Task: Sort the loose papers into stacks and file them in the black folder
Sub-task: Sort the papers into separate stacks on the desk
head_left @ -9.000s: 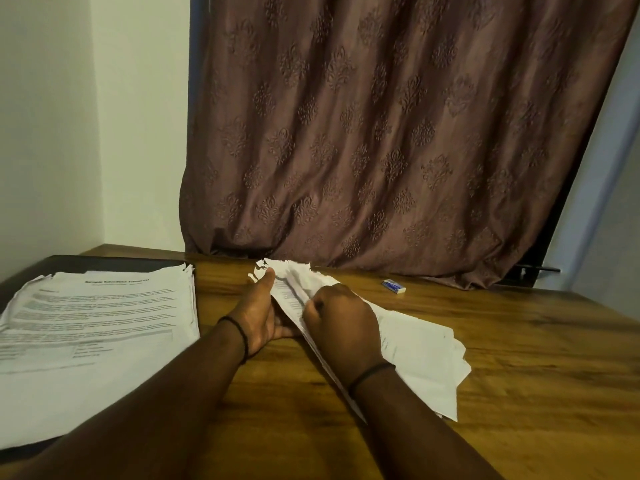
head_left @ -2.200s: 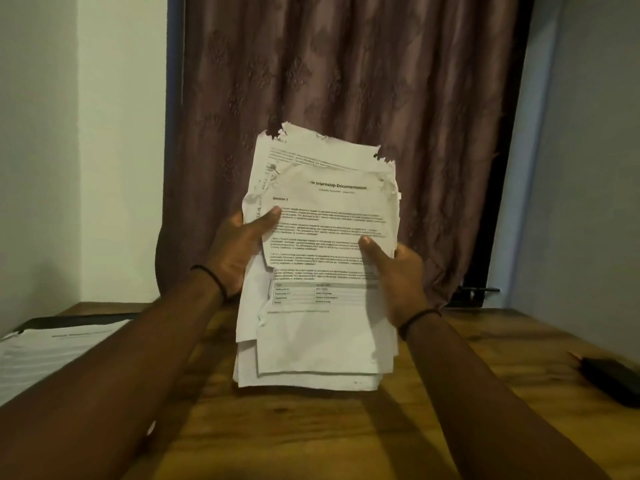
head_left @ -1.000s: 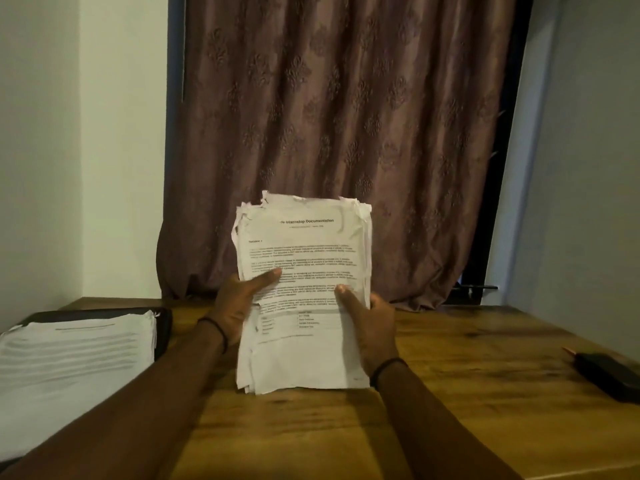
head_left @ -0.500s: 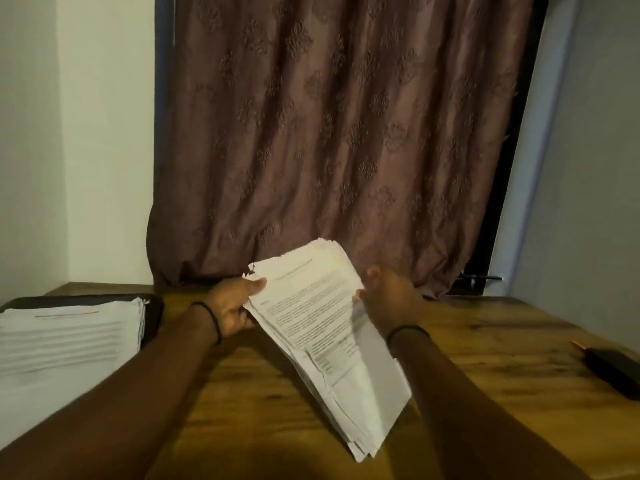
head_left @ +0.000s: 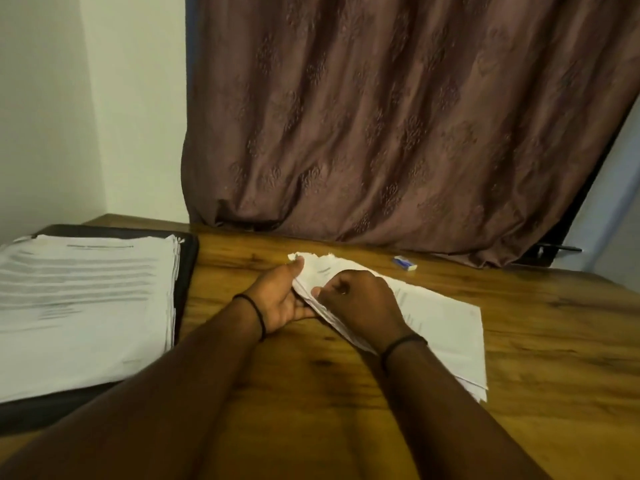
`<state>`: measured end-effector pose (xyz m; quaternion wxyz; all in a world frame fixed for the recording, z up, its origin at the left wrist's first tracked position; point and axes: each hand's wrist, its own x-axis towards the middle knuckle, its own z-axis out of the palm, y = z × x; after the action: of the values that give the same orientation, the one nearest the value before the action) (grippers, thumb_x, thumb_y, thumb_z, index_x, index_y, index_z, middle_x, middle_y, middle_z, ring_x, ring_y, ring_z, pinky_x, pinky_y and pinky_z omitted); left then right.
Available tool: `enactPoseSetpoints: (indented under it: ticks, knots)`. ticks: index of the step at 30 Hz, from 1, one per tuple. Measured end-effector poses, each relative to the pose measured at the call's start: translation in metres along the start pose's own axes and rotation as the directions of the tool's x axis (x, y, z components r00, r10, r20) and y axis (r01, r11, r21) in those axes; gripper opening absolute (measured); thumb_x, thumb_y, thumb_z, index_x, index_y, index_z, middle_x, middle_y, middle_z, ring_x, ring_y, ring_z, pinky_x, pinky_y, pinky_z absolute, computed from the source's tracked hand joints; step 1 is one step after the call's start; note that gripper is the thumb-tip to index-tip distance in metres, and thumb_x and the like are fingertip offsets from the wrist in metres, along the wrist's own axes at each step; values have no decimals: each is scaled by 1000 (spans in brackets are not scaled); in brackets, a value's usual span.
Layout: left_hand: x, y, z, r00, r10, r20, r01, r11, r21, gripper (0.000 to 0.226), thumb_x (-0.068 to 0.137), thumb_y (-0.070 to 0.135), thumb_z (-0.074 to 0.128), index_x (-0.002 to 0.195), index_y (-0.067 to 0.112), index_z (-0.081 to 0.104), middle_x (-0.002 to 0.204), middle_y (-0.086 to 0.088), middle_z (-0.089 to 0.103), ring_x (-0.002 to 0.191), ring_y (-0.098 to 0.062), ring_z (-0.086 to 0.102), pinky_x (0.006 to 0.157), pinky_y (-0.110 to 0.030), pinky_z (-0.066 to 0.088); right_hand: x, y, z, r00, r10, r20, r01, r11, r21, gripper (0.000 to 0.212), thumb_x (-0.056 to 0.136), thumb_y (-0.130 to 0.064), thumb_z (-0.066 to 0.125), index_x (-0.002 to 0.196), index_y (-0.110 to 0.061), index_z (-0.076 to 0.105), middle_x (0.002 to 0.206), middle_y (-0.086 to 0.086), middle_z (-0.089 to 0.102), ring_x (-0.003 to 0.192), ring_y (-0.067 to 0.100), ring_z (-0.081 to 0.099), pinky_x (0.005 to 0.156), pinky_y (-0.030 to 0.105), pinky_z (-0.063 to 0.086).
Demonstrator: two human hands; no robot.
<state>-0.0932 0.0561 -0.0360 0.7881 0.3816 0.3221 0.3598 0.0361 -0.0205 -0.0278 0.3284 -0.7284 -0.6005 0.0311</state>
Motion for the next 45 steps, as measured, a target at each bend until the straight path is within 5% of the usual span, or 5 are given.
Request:
enactPoseSetpoints:
  ticks: [5,14,32,38,45]
  knots:
    - [-3,2,-2,999,-16,36,18,998,-55,42,103,40,36,116,10,62,117,-15,69,108,-34,64,86,-55,50,-10,-2,-2,999,-30,18,30,1000,-2,48,78,-66,66,107,-28,71,105,-14,71,91,4,61,83,29,54]
    - [-9,-1,-4,996,50,79,-45,997,-66,43,99,26,35,130,8,58,118,-13,69,106,-32,66,79,-47,55,-29,-16,-3,999,-41,-35,38,997,-64,46,79,-58,68,117,-33,64,124,-12,66,102,11,62,84,30,56]
    - [-8,-2,-1,991,90,99,-94,995,36,49,95,54,45,123,17,64,113,-10,72,107,-29,67,91,-53,52,-33,-20,0,989,-65,-131,38,979,-199,14,97,-39,49,93,-27,56,86,-6,64,73,11,58,71,34,56]
    - [-13,-1,-1,989,80,127,-84,996,27,46,97,48,48,125,15,63,114,-10,71,106,-29,68,84,-50,56,-32,-20,2,990,-46,-130,29,992,-125,14,95,-40,55,90,-29,60,88,-8,68,77,10,60,73,36,57]
    - [-19,1,-2,990,76,122,-76,997,-3,42,101,39,43,127,10,60,118,-13,69,108,-30,66,90,-52,52,-31,-14,0,996,52,-77,-31,967,251,15,87,-36,72,80,-23,73,78,-11,71,77,8,64,75,39,57]
